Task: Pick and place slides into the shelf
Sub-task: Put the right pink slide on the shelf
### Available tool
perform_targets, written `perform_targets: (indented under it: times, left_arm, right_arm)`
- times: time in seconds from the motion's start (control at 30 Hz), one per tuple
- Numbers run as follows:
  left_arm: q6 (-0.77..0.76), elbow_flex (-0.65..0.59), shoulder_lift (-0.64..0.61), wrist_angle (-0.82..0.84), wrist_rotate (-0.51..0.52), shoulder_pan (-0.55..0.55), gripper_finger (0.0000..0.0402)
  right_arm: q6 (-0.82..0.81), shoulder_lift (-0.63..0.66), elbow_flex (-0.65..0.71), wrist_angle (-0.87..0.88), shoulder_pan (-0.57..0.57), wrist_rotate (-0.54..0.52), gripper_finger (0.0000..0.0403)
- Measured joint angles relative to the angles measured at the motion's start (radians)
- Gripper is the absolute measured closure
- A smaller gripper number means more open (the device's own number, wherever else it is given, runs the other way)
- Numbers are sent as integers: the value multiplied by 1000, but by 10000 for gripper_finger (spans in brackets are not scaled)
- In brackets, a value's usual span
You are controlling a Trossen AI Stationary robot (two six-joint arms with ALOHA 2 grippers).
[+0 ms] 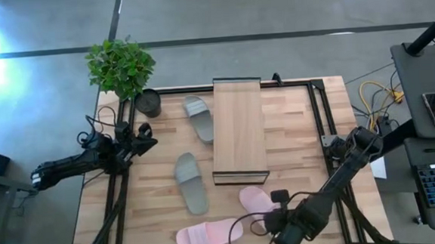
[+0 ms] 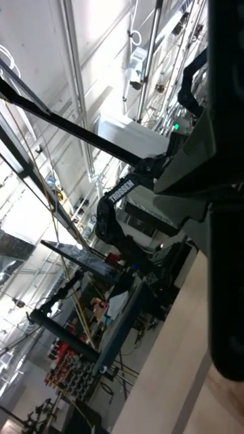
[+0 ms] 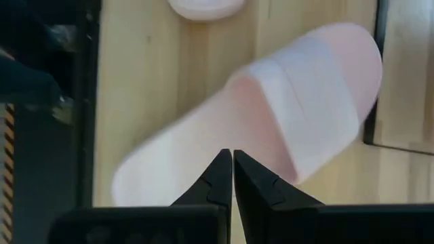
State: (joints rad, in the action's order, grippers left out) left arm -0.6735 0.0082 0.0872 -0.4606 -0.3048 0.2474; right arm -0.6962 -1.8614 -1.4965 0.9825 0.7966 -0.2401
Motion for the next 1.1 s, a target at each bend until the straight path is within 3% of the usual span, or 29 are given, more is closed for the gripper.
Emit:
perform_targets:
  times: [0.37, 0.83, 1.0, 1.1]
  left_arm:
    - [36, 0, 11, -2, 7, 0, 402]
    - [36, 0, 28, -2, 15, 0, 402]
    - [36, 0, 50, -1, 17, 0, 402]
    - [35, 0, 61, -2, 17, 0, 402]
  right_arm:
    - [75, -4, 67, -12, -7, 12, 387]
    - [94, -3, 62, -21, -7, -48, 241]
    - [105, -3, 63, -21, 17, -51, 219]
    - [152, -4, 71, -14, 37, -121, 218]
